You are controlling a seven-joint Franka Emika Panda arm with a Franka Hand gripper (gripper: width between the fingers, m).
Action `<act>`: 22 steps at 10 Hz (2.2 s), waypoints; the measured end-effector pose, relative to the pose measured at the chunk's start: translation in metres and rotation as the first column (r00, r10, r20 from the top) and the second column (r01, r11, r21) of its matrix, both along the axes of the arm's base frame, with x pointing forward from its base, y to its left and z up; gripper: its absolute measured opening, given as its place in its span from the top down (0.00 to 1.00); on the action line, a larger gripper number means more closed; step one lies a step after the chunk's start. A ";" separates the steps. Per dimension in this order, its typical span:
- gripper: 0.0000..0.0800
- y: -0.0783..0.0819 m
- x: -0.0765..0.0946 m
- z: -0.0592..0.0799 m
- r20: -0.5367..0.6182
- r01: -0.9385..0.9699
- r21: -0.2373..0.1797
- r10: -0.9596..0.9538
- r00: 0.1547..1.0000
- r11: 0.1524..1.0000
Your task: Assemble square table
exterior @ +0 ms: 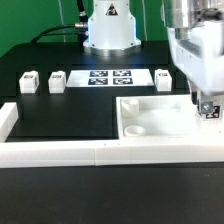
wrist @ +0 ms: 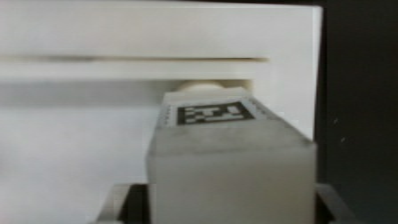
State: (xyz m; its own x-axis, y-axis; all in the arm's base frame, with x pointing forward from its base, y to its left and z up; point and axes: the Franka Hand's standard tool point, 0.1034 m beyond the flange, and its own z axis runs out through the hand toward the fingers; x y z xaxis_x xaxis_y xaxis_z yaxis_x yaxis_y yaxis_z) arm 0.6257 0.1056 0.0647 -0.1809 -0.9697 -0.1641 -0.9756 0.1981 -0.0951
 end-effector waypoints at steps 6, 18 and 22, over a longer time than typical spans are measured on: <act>0.62 0.000 -0.001 0.000 -0.067 0.371 0.057 -0.367 0.928 0.927; 0.19 0.003 -0.016 0.046 -0.068 0.237 0.097 -0.231 0.971 0.967; 0.19 0.003 -0.016 0.046 -0.069 0.236 0.097 -0.230 0.971 0.967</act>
Offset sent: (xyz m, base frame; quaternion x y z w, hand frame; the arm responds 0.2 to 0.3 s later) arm 0.0160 -0.0053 0.0019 0.0386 0.0083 0.2601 0.9648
